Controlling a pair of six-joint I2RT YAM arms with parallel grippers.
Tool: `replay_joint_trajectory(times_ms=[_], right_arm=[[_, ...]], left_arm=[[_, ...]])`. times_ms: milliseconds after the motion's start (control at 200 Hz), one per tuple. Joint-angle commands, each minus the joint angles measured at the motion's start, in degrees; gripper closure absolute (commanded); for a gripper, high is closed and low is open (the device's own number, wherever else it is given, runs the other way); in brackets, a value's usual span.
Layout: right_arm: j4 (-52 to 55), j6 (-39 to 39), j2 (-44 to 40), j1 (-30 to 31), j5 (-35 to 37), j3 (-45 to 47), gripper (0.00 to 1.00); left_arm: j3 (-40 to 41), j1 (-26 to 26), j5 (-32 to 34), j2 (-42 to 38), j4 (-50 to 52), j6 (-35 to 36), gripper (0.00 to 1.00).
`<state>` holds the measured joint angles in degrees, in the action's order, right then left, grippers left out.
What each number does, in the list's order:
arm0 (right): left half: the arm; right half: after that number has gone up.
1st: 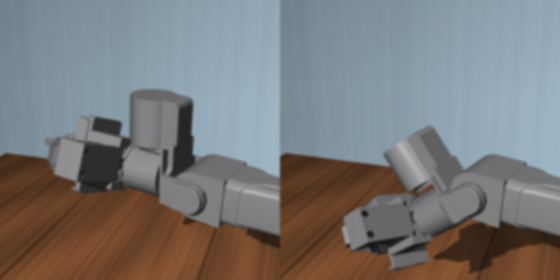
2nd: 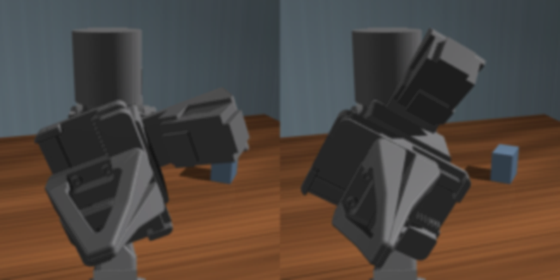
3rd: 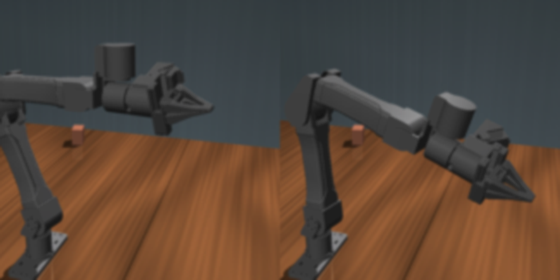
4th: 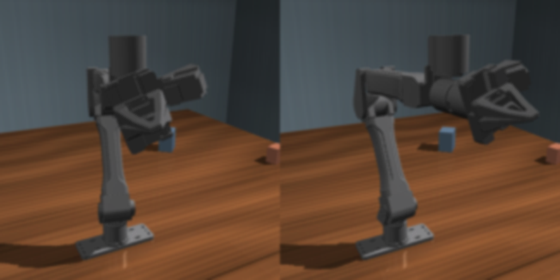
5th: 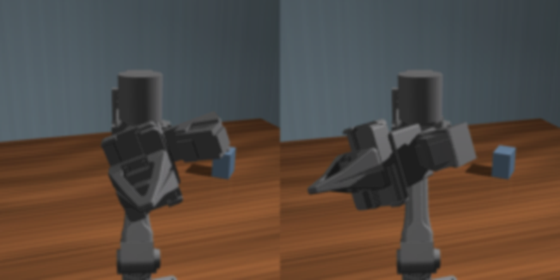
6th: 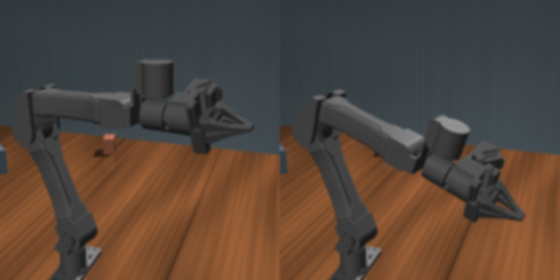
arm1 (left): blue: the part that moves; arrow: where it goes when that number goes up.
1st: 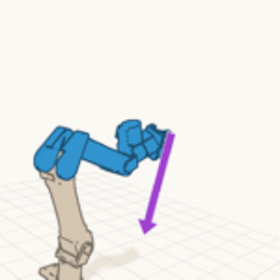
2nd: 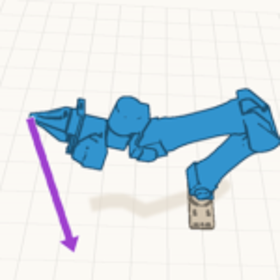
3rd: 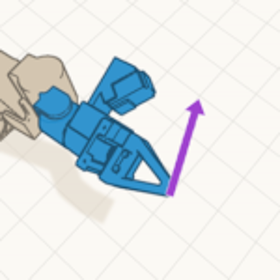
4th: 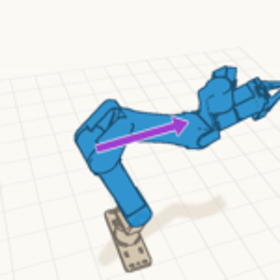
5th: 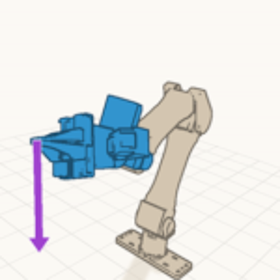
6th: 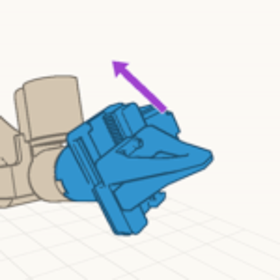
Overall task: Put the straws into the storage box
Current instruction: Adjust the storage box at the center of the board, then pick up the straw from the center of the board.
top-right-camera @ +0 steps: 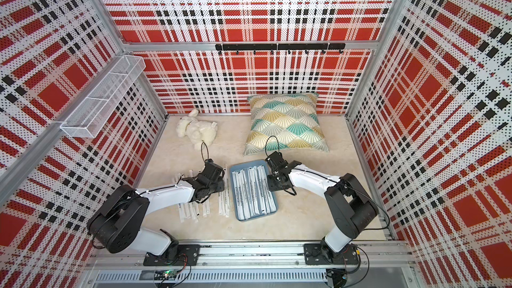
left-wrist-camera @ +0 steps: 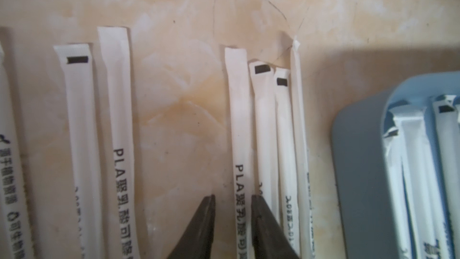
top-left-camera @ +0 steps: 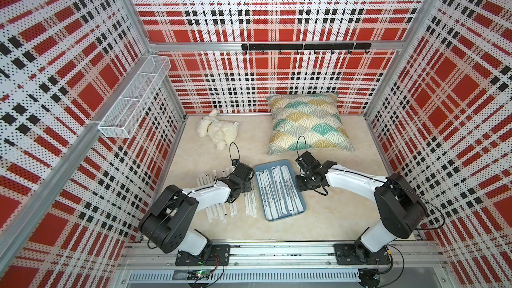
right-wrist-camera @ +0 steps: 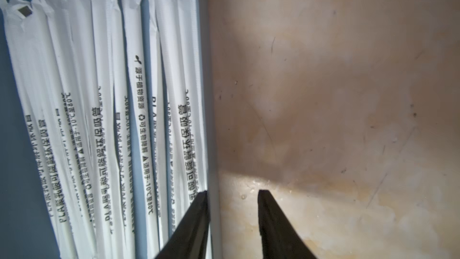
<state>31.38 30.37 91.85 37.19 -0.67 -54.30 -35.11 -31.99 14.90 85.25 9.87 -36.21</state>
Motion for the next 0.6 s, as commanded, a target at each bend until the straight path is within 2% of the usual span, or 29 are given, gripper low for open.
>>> replay_joint_trajectory(times_ms=[0,160,326,496,591], right_arm=[[0.18,0.92,-2.42,-0.36,-0.5,-0.4,0.6],[0.01,0.92,-3.08,-0.36,-1.2,-2.84,0.59],[-0.2,0.92,-2.88,-0.36,-0.98,-5.12,0.59],[0.26,0.92,-3.69,-0.36,0.34,-6.05,0.59],[0.63,0.92,-4.26,-0.51,0.96,-6.17,0.59]], left_arm=[[-0.93,-0.57,0.59,0.87,2.7,-0.71,0.7],[0.02,0.59,0.69,1.16,2.45,0.03,0.72],[0.63,1.4,0.1,2.74,1.8,0.57,0.88],[-1.05,0.56,1.5,-1.14,6.05,-0.13,0.97],[-4.08,-0.19,4.81,-4.95,11.05,-1.3,1.0]])
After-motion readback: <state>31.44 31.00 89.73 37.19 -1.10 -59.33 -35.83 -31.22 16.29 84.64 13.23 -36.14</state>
